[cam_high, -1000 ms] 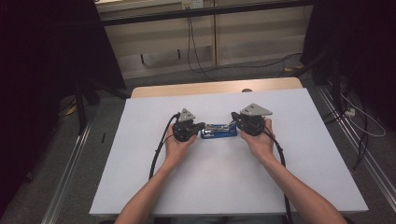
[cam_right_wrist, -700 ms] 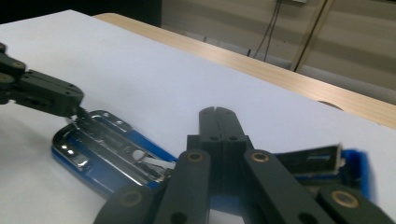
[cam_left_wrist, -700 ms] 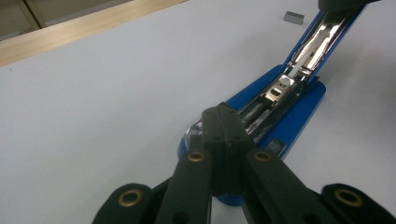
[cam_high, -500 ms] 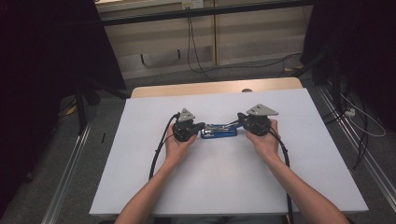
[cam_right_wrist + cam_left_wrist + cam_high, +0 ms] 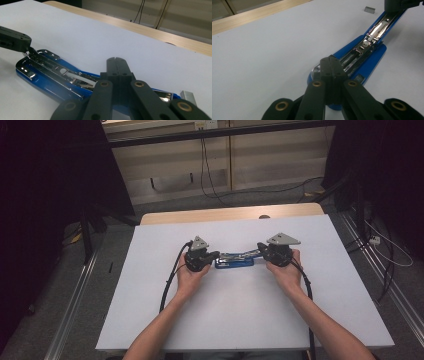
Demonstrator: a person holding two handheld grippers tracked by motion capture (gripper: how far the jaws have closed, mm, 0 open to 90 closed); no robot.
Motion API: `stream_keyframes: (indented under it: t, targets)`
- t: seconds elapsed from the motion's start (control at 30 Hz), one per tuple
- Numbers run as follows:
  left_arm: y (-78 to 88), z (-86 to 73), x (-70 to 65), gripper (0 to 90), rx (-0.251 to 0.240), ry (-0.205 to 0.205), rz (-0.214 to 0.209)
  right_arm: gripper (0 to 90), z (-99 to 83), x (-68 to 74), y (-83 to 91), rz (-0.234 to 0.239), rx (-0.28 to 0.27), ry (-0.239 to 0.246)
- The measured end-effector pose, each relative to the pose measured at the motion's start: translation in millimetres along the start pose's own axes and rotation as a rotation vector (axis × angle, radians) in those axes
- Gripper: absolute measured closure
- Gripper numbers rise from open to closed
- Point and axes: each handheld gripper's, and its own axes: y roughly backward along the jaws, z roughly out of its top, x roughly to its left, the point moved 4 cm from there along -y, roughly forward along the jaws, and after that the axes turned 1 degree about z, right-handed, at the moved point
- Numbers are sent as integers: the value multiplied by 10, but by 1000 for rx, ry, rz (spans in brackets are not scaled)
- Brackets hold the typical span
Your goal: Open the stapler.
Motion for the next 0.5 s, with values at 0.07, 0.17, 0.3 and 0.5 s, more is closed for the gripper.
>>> stream_keyframes:
  t: [0.07, 0.17, 0.3, 0.5]
  targets:
    - [-1, 0, -1, 900, -2, 3, -1, 900, -27, 1, -16, 3, 15, 1]
    - [0, 0, 0, 900, -1, 0, 0, 900, -77, -11, -40, 4, 30, -14]
    - [0, 0, 2, 900, -1, 1, 1, 900, -87, -9, -42, -1, 33, -11]
    - [2, -2, -1, 900, 1, 16, 5, 900, -85, 1, -55, 9, 27, -12]
